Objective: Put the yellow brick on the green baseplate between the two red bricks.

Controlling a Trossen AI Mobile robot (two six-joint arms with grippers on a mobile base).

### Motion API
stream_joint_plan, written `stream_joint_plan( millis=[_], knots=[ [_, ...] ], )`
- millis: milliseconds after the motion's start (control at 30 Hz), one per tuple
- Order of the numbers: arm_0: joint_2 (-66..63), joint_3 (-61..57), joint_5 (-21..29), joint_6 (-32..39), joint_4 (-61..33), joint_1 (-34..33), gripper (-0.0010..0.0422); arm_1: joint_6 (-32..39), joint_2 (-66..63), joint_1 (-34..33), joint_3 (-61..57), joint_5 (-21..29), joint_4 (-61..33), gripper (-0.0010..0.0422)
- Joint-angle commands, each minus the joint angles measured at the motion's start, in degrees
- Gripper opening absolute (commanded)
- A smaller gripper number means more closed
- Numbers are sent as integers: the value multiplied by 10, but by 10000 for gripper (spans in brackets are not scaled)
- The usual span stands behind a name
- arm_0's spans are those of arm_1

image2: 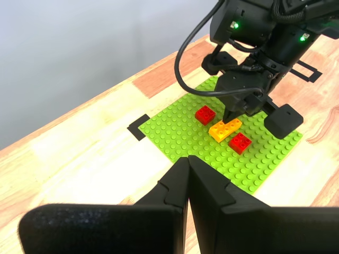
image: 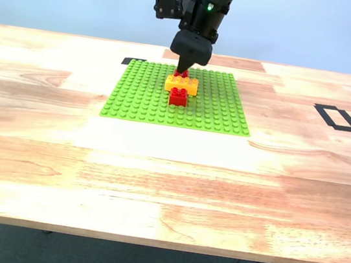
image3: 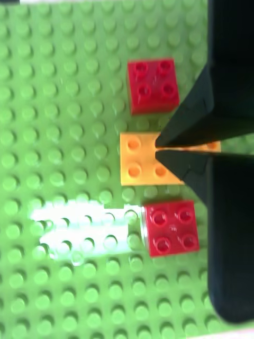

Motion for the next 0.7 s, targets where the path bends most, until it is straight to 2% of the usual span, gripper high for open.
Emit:
stream_joint_plan(
  millis=[33,533,700],
  knots=[
    [0,0,0,0,1,0,0,2,1,0,-11,3,1,10],
    [0,0,0,0,1,0,0,-5,23,5,-19,5,16,10],
    [0,0,0,1,2,0,0,-43,29,12,-19,23,28,10]
  ],
)
